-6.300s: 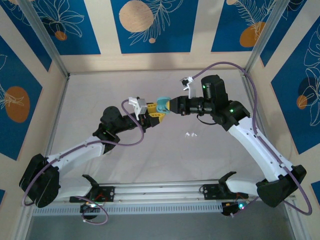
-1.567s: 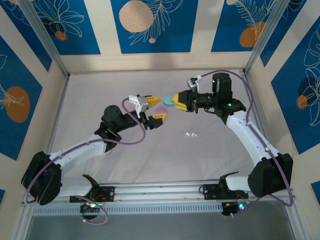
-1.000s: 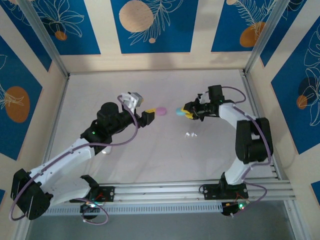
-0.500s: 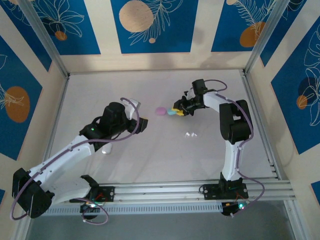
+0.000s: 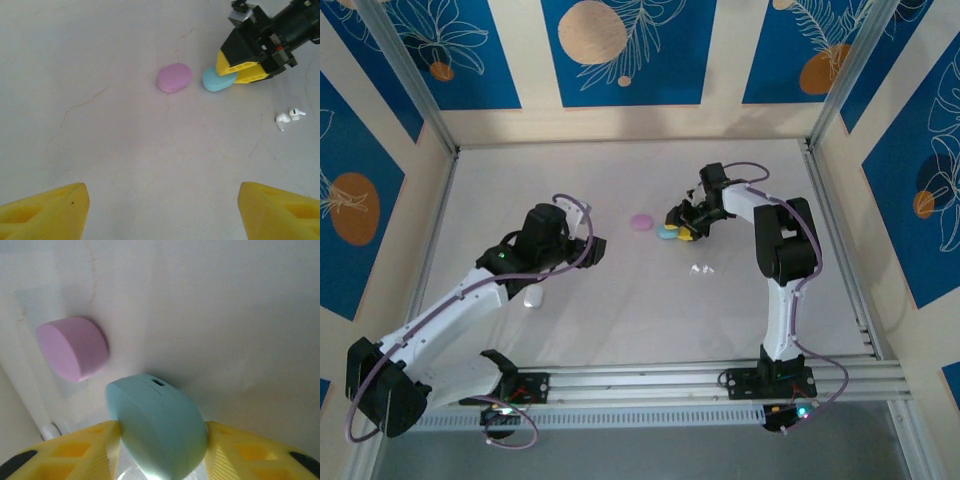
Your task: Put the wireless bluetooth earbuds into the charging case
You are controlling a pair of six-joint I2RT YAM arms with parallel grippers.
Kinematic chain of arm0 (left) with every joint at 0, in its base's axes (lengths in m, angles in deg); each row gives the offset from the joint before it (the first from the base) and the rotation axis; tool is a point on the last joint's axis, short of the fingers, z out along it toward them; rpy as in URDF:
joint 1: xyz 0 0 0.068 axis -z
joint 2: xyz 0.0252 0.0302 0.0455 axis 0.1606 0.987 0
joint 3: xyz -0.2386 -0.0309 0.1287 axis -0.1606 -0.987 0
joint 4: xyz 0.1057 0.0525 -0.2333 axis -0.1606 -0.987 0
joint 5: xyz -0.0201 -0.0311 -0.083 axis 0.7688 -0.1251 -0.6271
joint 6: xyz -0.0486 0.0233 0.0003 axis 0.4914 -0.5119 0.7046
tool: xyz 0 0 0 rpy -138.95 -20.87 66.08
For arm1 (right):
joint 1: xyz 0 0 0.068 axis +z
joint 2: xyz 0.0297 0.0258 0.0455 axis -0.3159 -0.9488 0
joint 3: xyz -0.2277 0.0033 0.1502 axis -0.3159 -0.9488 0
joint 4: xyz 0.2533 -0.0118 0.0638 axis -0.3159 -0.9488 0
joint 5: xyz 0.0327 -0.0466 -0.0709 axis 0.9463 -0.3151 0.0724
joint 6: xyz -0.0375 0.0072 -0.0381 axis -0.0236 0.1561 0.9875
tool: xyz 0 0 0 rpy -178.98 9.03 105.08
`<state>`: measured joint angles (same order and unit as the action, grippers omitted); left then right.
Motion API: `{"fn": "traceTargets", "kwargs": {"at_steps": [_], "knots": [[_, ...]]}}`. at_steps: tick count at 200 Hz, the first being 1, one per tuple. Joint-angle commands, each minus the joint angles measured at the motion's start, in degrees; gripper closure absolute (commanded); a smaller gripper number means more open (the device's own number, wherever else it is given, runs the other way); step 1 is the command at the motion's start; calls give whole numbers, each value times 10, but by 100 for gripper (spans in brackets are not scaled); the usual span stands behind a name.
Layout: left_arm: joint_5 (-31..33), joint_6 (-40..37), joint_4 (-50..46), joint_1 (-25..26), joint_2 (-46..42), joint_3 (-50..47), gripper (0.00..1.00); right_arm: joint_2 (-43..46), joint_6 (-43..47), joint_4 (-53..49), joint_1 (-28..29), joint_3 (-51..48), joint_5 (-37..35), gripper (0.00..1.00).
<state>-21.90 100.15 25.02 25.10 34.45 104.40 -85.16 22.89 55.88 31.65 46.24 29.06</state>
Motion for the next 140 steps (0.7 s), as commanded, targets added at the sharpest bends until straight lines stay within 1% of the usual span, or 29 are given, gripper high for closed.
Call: {"fn": "traceTargets", "kwargs": {"at_steps": [1,38,62,74,100,119,140], "knots": [[18,36,-36,-19,2,1,21,29,16,-43,-1,6,-47,50],[48,103,-96,-58,-6,-20,19,92,29,-72,0,-7,-59,44],[29,144,-138,-102,-10,-50,18,167,32,-75,8,-35,-71,41],[30,162,-158,-122,-10,-67,17,204,34,-76,14,-49,-74,40],[40,201,-174,-143,-3,-110,17,266,31,-83,27,-67,-78,40],[72,222,-181,-151,19,-126,17,288,26,-99,36,-67,-78,40],[109,220,-196,-161,51,-122,16,306,21,-108,45,-67,-71,39]]}}
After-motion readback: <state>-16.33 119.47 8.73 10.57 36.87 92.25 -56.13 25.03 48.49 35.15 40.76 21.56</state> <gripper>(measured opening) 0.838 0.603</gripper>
